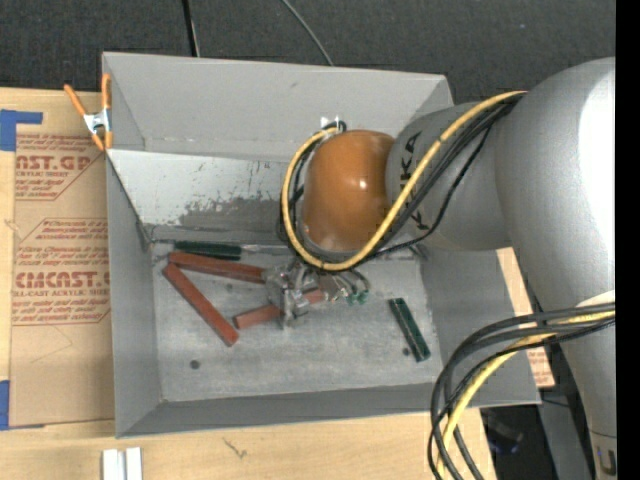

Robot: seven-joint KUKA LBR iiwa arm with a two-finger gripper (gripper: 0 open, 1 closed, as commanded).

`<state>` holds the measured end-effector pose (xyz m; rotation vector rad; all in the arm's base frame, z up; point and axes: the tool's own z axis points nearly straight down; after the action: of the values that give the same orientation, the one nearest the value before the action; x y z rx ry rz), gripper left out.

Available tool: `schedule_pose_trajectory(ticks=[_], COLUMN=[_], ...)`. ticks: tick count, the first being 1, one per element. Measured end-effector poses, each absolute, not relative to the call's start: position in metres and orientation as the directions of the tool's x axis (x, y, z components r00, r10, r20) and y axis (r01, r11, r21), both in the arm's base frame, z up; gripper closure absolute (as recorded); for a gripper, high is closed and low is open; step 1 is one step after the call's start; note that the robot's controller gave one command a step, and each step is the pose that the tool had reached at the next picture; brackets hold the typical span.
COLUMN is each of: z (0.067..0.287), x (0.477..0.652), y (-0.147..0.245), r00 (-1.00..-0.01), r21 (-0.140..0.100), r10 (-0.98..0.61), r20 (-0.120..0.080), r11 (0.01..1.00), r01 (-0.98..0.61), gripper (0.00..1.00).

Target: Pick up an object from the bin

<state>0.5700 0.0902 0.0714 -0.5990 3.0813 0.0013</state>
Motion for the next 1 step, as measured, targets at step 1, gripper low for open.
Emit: schedule_pose_trajectory(ticks=[1], z=[0.1179], x=[0.5688], y=[0.0861], r00=[-0.92], r21=[0.002], r10=[-0.392], r20=[0.005], r11=[0.92], r01=[-0.392], gripper=[1.0])
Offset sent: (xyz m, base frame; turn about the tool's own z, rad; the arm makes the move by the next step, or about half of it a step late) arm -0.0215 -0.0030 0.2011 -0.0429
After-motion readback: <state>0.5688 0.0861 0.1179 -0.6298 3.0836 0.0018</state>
